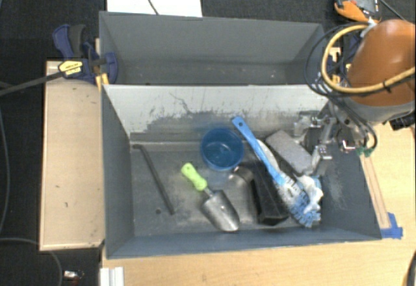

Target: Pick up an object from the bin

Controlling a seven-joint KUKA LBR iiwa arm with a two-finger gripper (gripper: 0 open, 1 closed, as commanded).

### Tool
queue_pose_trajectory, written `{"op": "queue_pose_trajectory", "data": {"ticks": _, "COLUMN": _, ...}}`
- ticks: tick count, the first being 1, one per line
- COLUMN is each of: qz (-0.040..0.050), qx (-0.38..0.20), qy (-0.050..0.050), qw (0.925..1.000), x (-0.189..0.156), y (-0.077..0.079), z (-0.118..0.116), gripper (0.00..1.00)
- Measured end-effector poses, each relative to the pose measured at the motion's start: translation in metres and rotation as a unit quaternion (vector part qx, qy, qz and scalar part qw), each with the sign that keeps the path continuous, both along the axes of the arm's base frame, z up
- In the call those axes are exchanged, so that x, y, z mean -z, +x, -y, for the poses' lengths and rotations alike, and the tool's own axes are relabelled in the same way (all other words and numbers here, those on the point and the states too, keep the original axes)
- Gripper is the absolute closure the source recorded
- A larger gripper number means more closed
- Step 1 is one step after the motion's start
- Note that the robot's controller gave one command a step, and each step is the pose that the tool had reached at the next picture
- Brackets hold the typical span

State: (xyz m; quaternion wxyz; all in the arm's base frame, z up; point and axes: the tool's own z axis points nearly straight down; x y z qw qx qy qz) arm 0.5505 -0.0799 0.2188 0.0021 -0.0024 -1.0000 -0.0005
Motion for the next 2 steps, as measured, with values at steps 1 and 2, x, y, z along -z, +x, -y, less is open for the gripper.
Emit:
{"op": "queue_pose_trajectory", "data": {"ticks": 1, "qz": 0.0041, "qx": -0.001, "qy": -0.001, "qw": 1.0, "x": -0.005, "y": 0.001, "z": 0.0, "gripper": 0.0}}
{"op": "queue_pose_trajectory", "data": {"ticks": 2, "qz": 0.0055, "qx": 0.022, "qy": -0.001, "qw": 0.9997, "x": 0.089, "y": -0.049, "z": 0.019, "gripper": 0.0}}
